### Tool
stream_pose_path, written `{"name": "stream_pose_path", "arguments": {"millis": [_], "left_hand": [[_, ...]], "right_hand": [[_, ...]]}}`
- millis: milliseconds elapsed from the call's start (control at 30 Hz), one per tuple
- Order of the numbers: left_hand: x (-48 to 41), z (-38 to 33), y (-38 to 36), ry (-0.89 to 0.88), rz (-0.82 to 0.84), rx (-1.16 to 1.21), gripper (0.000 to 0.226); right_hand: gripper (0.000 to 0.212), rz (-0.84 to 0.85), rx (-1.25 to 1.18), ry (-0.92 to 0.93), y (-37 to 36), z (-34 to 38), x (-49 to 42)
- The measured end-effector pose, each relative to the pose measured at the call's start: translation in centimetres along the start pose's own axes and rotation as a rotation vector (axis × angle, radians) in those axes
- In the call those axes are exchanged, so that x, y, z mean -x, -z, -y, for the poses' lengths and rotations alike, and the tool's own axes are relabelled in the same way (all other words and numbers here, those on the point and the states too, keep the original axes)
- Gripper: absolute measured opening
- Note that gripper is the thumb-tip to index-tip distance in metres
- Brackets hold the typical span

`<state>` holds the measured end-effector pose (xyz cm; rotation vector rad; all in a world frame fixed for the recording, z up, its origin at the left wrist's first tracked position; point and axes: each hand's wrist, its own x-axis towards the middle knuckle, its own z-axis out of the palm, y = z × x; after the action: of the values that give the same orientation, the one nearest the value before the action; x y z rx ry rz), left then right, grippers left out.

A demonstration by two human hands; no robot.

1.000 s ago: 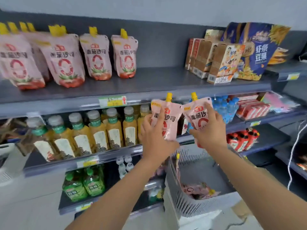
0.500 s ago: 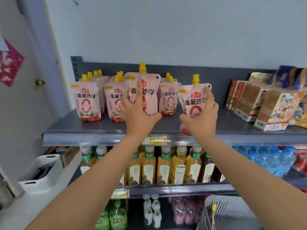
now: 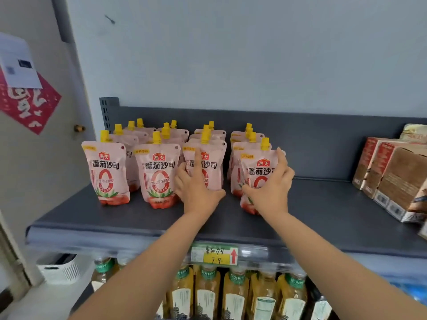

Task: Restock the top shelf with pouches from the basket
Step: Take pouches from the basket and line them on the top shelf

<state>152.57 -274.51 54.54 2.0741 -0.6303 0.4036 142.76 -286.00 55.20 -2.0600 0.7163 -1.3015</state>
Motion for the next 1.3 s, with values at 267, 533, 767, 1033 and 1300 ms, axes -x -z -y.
{"name": "stream_pose_path", "arguments": {"millis": [267, 533, 767, 1033, 1300], "left_hand": [[-0.7, 1.1, 0.2, -0.041, 0.107, -0.005, 0.137], [0.0, 1.8, 1.3, -0.125, 0.266, -0.086, 0.132], [-0.6, 2.3, 1.6, -0.188, 0.285, -0.100, 0.140], [0.6, 2.5, 3.7, -0.244, 0.316, -0.243, 0.132], [5.7, 1.1, 6.7, -0.417, 0.167, -0.358, 0.096]], "right_hand": [[0.112, -0.015, -0.031, 0.013, -2.6, -0.4, -1.1], [0.124, 0.087, -0.042, 0.064, -1.6, -0.1, 0.5], [0.132, 0.150, 0.042, 0.017, -0.4, -0.3, 1.6], [0.098, 0.183, 0.331, 0.013, 4.5, 0.9, 3.2], [0.079, 0.088, 0.862, -0.029, 13.7, 2.1, 11.2]]}}
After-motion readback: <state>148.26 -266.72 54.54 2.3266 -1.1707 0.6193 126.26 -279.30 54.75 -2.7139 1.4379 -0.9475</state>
